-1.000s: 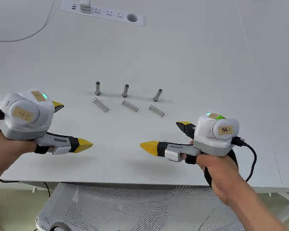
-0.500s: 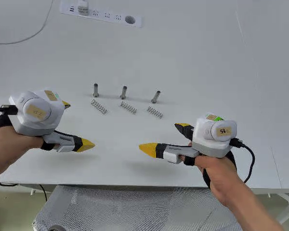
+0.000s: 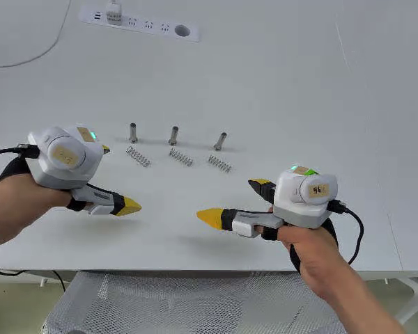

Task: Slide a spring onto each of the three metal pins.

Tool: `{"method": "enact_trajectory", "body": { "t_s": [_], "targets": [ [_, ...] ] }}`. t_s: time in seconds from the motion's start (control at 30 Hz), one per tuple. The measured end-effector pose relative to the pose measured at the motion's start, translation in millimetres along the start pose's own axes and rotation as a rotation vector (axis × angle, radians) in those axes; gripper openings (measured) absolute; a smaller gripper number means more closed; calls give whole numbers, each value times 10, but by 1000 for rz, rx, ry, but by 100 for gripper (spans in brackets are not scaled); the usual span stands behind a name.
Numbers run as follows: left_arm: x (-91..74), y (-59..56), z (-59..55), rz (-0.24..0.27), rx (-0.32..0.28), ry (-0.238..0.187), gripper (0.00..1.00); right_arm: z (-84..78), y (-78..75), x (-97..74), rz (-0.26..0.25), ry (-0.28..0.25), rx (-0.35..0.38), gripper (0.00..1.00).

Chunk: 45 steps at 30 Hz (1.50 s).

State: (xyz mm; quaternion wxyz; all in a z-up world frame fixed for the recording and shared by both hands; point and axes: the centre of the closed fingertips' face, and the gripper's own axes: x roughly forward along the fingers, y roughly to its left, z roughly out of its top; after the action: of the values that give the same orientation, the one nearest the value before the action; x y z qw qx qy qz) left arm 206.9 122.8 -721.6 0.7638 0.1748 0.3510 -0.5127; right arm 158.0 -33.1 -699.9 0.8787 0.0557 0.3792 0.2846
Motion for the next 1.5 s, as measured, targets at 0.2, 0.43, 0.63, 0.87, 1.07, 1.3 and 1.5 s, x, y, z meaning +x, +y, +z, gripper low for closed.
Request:
{"method": "enact_trajectory", "body": {
  "t_s": [0.2,0.43,0.63,0.87,1.07,1.3,1.5],
  "targets": [
    [76,-1,48,-13,18,1,82,10,-5,-11,0,-4,2,91],
    [204,8,96,-30,24,-2,81,12,12,-16,3,-4,2,91],
    [312,2,144,-43,28,-3,81,32,-11,-30,-2,-11,8,91],
    [423,15,164,-54,45,6,80,12,-21,-31,-5,-11,15,91],
    [479,59,128,-58,39,21,79,13,-14,-29,-4,-13,17,91],
    [467,47,90,-75,22,31,77,32,-27,-27,-6,-20,22,91],
    [445,3,57,-90,8,26,70,33,-13,-15,-1,-20,21,91]
  ]
}}
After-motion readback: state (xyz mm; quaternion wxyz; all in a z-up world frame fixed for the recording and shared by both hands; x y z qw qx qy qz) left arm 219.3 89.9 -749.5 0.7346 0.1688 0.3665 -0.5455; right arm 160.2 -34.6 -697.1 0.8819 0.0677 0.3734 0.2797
